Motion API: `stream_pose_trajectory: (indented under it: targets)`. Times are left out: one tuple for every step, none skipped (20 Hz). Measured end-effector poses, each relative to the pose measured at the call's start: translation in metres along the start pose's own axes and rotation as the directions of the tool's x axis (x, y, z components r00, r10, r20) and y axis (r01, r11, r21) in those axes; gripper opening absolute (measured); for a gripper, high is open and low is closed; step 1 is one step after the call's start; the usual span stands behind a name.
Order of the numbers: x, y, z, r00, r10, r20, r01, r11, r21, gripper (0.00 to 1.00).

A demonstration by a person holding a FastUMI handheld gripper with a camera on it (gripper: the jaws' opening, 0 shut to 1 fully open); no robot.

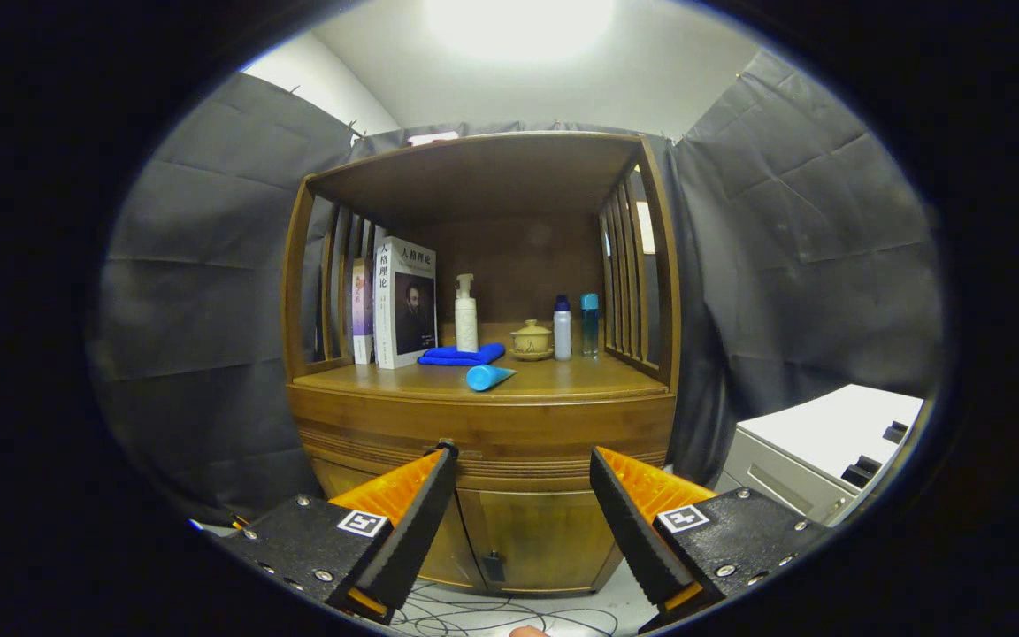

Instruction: Pull open the drawer, take out the items inside it, and place them on the countertop above the cabinet.

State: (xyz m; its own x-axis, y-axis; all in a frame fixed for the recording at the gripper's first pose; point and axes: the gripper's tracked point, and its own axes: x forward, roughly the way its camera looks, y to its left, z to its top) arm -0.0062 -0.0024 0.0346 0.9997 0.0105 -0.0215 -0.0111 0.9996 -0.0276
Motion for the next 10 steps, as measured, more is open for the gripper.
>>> stream_pose_trajectory:
  targets:
    - [-0.0004, 0.0008, 0.0, 1.0, 0.005, 0.0, -0.005, 1.0, -0.001, 0.95]
    - [-0.0008, 0.002, 0.0002, 1.0, 0.01, 0.001, -0.01, 1.0, -0.002, 0.95]
    - [-0.0015, 0.0036, 0.0013, 1.0, 0.014, 0.004, -0.014, 1.0, -0.001, 0.95]
    - [-0.002, 0.0051, 0.0008, 1.0, 0.018, 0.005, -0.018, 1.0, -0.001, 0.95]
    - [-0.0029, 0.0055, 0.0008, 1.0, 0.019, 0.005, -0.019, 1.0, -0.003, 0.95]
    - [-0.0023, 0.0058, 0.0, 1.0, 0.021, 0.003, -0.021, 1.0, -0.004, 0.95]
    - [-0.0025, 0.0063, -0.0001, 1.0, 0.021, 0.002, -0.021, 1.0, -0.002, 0.95]
    - [-0.0022, 0.0067, -0.0005, 1.0, 0.021, 0.001, -0.021, 1.0, 0.0, 0.95]
    - [-0.0035, 0.0068, 0.0001, 1.0, 0.022, 0.002, -0.022, 1.0, 0.0, 0.95]
    - [-0.0033, 0.0073, 0.0008, 1.0, 0.023, 0.005, -0.023, 1.0, -0.002, 0.95]
